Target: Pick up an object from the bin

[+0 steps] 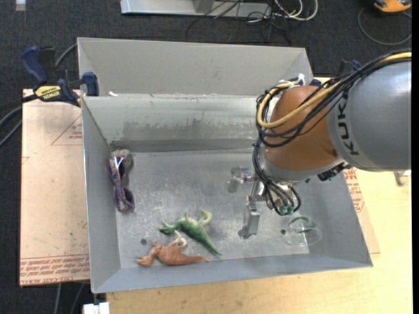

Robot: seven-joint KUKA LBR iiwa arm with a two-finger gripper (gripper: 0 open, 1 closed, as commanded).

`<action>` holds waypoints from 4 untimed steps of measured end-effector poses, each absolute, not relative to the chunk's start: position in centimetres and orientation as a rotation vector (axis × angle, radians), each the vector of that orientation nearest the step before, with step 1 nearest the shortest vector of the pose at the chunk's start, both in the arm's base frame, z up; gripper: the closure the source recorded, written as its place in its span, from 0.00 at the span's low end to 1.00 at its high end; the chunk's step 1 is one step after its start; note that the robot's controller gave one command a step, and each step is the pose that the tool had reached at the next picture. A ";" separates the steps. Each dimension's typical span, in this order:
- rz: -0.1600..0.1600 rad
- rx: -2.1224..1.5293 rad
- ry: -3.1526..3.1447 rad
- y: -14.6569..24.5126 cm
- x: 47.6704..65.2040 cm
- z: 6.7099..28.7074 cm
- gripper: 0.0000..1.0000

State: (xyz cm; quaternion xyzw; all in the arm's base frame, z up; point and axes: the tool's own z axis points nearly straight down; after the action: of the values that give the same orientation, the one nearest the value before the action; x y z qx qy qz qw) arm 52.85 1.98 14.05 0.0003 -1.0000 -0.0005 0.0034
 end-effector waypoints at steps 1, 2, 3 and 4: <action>-0.002 -0.001 -3.142 2.0 53.0 14.5 0.00; -0.008 0.146 -3.131 9.8 48.1 9.4 0.00; -0.004 0.173 -3.140 7.9 51.9 7.1 0.00; -0.014 0.531 -3.123 14.2 49.1 7.4 1.00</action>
Offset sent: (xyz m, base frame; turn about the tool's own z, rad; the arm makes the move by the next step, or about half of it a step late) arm -0.0455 0.0731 -0.0441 -0.0841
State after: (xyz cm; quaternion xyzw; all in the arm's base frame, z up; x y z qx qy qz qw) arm 49.08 14.18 7.44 0.1675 -0.9858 -0.0043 -0.0129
